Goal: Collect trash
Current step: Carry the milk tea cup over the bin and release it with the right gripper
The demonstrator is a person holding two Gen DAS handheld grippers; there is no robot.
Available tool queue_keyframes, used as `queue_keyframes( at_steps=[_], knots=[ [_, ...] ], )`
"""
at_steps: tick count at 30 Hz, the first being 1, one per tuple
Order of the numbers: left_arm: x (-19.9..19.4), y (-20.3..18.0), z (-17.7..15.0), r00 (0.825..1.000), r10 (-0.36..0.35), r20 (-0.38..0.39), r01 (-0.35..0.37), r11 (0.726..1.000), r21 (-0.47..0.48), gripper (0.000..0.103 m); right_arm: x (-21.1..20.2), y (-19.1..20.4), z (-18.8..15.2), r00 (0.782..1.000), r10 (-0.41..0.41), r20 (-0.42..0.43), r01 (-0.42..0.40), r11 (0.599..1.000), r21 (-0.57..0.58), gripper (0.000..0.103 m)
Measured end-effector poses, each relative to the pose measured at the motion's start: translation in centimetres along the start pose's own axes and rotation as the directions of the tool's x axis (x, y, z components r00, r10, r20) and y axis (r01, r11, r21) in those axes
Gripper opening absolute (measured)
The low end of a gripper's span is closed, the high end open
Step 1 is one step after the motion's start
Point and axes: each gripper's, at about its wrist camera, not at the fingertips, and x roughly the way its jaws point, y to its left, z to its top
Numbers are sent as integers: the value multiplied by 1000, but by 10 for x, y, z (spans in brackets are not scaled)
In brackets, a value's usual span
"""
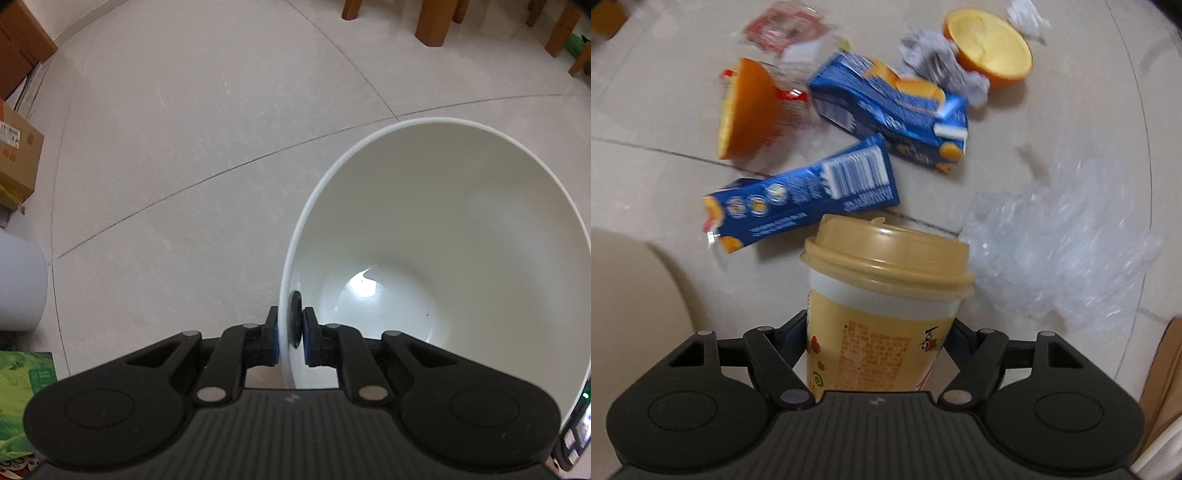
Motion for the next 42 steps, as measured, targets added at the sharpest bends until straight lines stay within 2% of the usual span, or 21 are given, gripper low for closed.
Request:
queue_keyframes(
  at_steps=[2,6,9,12,18,22,25,28,34,38,41,42],
  knots=[
    [1,2,0,1000,-6,-7,6,1000,-18,9,-20,8,4,1000,11,25,-9,998,-68,78],
    [2,-2,-4,1000,7,8,-7,1000,19,10,-76,14,6,995,40,92,-18,975,-222,78],
    [3,-3,-6,1000,12,-1,-12,1000,8,10,-134,19,9,986,78,148,-22,937,-347,78],
    [1,-3,-3,1000,10,0,-10,1000,6,10,-187,29,9,977,134,165,-49,897,-439,78],
    [4,-5,-4,1000,10,-3,-10,1000,20,10,-282,75,9,947,286,147,-133,763,-632,78],
    [4,-5,-5,1000,7,-2,-7,1000,21,10,-322,113,-1,920,373,118,-172,657,-734,79],
    [3,-5,-5,1000,1,0,-1,1000,25,10,-328,141,-11,903,418,95,-182,575,-798,79],
    [5,-3,-5,1000,-12,-3,12,1000,22,10,-308,160,-16,899,431,74,-187,532,-826,79],
    [8,2,-2,999,-33,-25,33,999,25,10,-275,185,-24,909,415,48,-181,495,-850,79],
    [10,4,0,998,-42,-42,43,999,23,10,-264,186,-29,916,398,52,-167,495,-853,79],
    [10,6,1,998,-41,-38,42,999,16,10,-255,186,-31,928,367,68,-142,515,-846,79],
    [10,4,1,999,-37,-35,38,999,20,10,-250,186,-27,930,362,67,-143,523,-840,82]
  ],
)
